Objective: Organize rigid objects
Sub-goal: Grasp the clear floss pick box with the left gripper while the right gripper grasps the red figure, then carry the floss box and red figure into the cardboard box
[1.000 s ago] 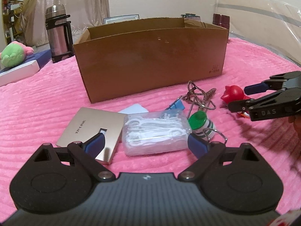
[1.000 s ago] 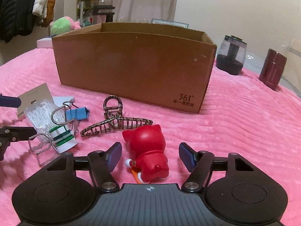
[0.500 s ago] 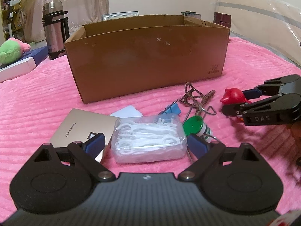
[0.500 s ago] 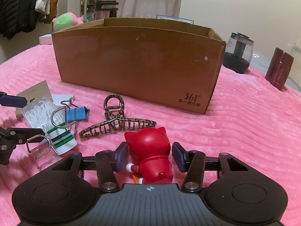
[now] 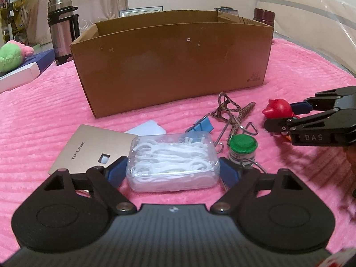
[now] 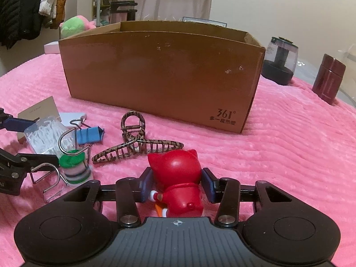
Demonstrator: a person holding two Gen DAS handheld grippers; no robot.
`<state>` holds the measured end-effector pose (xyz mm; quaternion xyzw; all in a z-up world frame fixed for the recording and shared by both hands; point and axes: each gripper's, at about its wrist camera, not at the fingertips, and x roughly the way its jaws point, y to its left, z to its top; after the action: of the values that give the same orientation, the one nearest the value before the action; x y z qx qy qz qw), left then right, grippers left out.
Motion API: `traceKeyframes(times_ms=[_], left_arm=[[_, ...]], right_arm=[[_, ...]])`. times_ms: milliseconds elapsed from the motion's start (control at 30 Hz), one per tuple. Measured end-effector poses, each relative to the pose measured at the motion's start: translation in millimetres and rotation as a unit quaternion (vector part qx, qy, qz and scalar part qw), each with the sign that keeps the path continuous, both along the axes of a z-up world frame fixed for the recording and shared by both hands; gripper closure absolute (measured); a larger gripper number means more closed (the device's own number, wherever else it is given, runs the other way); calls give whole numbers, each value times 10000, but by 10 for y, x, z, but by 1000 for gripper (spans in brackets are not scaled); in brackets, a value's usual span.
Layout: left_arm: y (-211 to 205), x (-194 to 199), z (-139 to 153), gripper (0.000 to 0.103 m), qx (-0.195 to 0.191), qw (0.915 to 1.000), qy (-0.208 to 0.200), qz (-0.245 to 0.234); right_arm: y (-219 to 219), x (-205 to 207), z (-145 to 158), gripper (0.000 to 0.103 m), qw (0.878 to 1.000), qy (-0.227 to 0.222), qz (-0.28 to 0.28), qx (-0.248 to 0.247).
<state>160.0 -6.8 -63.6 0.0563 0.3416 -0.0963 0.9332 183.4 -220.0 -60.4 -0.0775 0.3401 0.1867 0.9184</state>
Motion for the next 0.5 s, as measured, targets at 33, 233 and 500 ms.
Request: traceKeyframes(times_ms=[33, 233, 500], left_arm=[[2, -3, 4, 20, 8, 10000, 0, -8], [44, -44, 63, 20, -26, 10000, -4, -27], [107, -134, 167, 20, -88, 9999, -55, -24]], right_arm=[[-1, -6, 8, 60, 10000, -11, -6, 1], [-27, -63, 76, 60, 9999, -84, -90, 62], [-29, -163, 186, 60, 9997, -164, -143, 133]])
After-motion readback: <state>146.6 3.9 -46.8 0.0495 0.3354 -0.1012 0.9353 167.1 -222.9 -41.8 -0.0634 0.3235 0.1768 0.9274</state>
